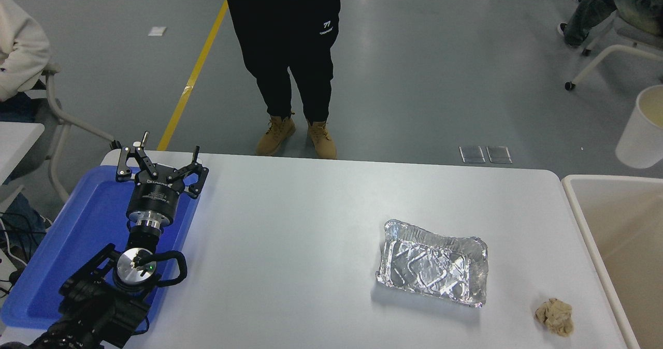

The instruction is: Pick up paper cup place in dustbin

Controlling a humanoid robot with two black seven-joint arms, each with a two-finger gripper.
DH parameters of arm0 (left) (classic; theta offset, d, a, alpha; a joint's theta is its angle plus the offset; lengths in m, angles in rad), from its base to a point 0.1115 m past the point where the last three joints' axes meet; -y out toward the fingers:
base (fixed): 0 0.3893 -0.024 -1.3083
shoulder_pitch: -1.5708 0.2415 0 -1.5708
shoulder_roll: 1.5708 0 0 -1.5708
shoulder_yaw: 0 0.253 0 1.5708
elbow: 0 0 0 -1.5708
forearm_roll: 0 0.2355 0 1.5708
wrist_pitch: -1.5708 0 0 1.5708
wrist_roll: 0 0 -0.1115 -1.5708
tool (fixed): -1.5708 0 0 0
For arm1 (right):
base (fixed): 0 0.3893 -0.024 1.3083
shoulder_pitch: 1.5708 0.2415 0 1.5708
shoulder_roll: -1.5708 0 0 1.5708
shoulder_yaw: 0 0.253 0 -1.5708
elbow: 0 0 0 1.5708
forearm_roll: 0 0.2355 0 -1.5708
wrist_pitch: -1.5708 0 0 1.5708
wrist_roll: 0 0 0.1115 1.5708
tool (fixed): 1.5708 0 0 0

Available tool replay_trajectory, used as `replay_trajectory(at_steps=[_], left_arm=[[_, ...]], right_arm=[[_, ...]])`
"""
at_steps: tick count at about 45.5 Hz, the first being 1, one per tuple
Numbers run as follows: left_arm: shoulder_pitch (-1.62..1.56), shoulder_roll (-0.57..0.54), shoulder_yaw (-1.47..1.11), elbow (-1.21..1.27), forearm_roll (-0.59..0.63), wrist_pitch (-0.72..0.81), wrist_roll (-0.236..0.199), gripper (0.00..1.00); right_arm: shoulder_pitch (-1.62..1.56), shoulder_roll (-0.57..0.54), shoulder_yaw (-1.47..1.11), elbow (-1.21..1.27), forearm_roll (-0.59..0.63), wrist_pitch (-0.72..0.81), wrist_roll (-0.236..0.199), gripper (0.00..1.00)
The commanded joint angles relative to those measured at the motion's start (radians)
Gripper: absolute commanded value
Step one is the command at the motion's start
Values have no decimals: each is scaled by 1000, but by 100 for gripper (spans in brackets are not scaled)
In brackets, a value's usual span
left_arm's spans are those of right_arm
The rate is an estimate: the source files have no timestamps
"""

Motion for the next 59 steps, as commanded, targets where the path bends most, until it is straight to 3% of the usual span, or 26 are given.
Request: replay_trajectory(at_steps=[1, 16, 34, 59], left_arm=[[-2, 0, 0, 0, 0, 0, -1, 100], [-2, 0, 0, 0, 0, 0, -1, 100], [-2, 0, 0, 0, 0, 0, -1, 100], [0, 0, 0, 0, 0, 0, -1, 100]], right_arm=[[-64, -154, 27, -104, -132, -10, -1, 0], [-598, -253, 456, -373, -231, -105, 10, 0], [-1201, -128, 705, -739, -216, -426, 33, 0], [-1717, 168, 748, -1178, 215, -562, 50, 0]])
